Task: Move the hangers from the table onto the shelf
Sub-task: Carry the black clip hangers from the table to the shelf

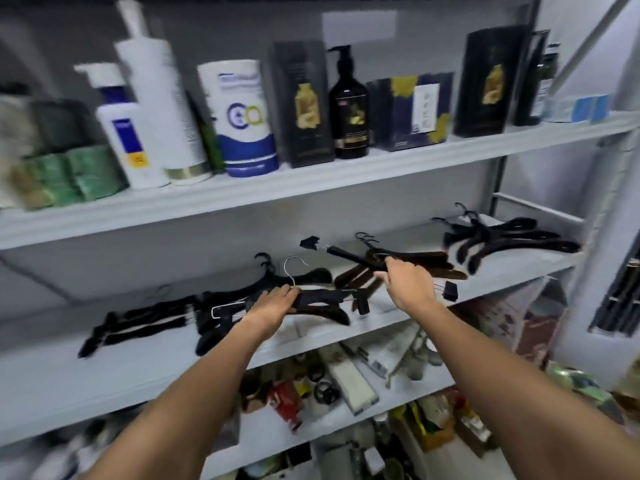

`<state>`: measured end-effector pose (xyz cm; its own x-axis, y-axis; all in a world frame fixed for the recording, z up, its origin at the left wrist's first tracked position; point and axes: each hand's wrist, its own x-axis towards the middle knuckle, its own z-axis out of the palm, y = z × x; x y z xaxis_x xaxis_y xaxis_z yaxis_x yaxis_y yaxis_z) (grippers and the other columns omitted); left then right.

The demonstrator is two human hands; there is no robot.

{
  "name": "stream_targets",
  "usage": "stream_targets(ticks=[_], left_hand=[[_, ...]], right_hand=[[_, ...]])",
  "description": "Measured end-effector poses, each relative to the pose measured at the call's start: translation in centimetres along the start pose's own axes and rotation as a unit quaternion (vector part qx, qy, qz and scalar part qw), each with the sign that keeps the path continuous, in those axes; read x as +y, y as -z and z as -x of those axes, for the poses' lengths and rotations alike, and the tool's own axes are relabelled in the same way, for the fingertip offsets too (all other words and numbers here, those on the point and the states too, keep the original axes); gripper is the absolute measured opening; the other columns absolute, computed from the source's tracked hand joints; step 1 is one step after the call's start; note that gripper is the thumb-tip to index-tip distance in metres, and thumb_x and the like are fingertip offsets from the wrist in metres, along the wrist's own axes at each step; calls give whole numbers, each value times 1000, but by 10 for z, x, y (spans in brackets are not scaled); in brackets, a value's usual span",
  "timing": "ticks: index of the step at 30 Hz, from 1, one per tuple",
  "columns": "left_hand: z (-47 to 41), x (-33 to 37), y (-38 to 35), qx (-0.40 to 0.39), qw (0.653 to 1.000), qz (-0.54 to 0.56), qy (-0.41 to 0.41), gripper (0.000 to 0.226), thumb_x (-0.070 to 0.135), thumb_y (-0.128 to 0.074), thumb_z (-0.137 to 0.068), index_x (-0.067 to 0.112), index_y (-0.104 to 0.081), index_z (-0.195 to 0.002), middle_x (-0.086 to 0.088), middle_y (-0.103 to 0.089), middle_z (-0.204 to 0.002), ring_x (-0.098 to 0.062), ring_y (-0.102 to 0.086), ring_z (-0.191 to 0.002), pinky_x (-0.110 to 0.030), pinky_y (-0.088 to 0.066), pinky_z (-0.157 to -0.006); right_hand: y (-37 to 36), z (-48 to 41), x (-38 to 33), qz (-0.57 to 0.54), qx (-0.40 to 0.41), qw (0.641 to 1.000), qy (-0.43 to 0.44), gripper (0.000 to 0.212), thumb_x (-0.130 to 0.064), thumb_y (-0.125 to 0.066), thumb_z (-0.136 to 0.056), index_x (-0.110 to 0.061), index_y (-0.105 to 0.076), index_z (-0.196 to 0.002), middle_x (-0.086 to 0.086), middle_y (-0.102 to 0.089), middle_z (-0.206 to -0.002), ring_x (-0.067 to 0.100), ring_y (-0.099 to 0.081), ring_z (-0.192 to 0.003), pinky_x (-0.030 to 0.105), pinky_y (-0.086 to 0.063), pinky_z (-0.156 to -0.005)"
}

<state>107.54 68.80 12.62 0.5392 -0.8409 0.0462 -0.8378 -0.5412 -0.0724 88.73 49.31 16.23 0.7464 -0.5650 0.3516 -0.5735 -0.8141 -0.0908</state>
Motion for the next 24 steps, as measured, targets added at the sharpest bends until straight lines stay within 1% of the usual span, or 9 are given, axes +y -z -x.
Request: stream_targets(ticks=[3, 5, 8, 10, 12, 15, 17, 20, 24], left_hand=[[31, -50, -12, -23, 999, 10, 26, 51, 11, -43, -99, 15, -26, -146, -10, -36, -145, -29, -37, -132, -39, -31, -109], [53, -87, -18, -21, 999, 12, 36, 49, 14, -45, -98, 14, -28, -145, -11, -39, -141, -30, -41, -128, -39, -35, -105], [84, -134, -23, -18, 998, 24, 53, 45, 17, -46, -98, 14, -34, -141, -10, -45, -133, -29, -46, -121, -38, -38, -98], [105, -166, -27, -15, 997, 26, 71, 44, 14, -47, -97, 15, -35, -140, -9, -46, -132, -28, -47, -122, -39, -39, -95], [125, -192, -32, -7, 996, 25, 87, 46, 7, -47, -96, 15, -35, -139, -8, -46, -133, -28, -48, -121, -38, -40, -94], [152, -223, -38, -1, 994, 26, 103, 55, -5, -42, -92, 12, -30, -143, -10, -41, -137, -30, -45, -122, -36, -37, -100], [164, -238, -41, 3, 995, 28, 101, 55, -6, -41, -92, 12, -30, -143, -8, -39, -138, -31, -44, -122, -35, -36, -101], [175, -258, -49, 1, 996, 41, 81, 53, -4, -43, -91, 19, -33, -138, -4, -44, -129, -29, -48, -113, -34, -39, -95], [180, -276, -52, -9, 996, 52, 75, 57, -7, -40, -86, 23, -34, -134, -2, -44, -121, -27, -47, -108, -36, -41, -94]], right_hand=[[-14, -4, -58, -5, -32, 999, 29, 28, -30, -39, -100, -11, -55, -111, 8, -68, -111, 28, -63, -105, 36, -45, -83], [-22, -6, -99, -19, -42, 998, 42, 30, -35, -40, -100, -11, -56, -110, 7, -70, -106, 28, -65, -100, 34, -48, -76], [-28, -5, -154, -13, -32, 997, 63, 37, -43, -40, -99, -11, -53, -114, 10, -67, -104, 31, -64, -97, 33, -45, -71], [-33, -3, -189, -6, -27, 997, 77, 39, -43, -39, -99, -10, -52, -115, 11, -66, -106, 31, -63, -96, 34, -46, -74], [-38, -2, -220, -22, -48, 996, 72, 38, -40, -40, -100, -7, -51, -116, 13, -65, -108, 31, -62, -97, 34, -44, -73], [-47, -5, -263, -64, -99, 992, 52, 31, -33, -42, -101, -7, -49, -115, 12, -64, -113, 31, -61, -103, 34, -42, -72], [-52, -6, -286, -88, -113, 988, 54, 31, -34, -42, -101, -7, -48, -114, 12, -64, -113, 32, -61, -104, 35, -41, -72], [-57, -12, -321, -126, -133, 981, 66, 33, -34, -43, -101, -5, -48, -114, 13, -64, -112, 33, -61, -104, 35, -39, -72], [-59, -25, -357, -134, -130, 975, 121, 31, -30, -43, -101, -3, -46, -116, 14, -66, -111, 34, -62, -103, 34, -39, -70]])
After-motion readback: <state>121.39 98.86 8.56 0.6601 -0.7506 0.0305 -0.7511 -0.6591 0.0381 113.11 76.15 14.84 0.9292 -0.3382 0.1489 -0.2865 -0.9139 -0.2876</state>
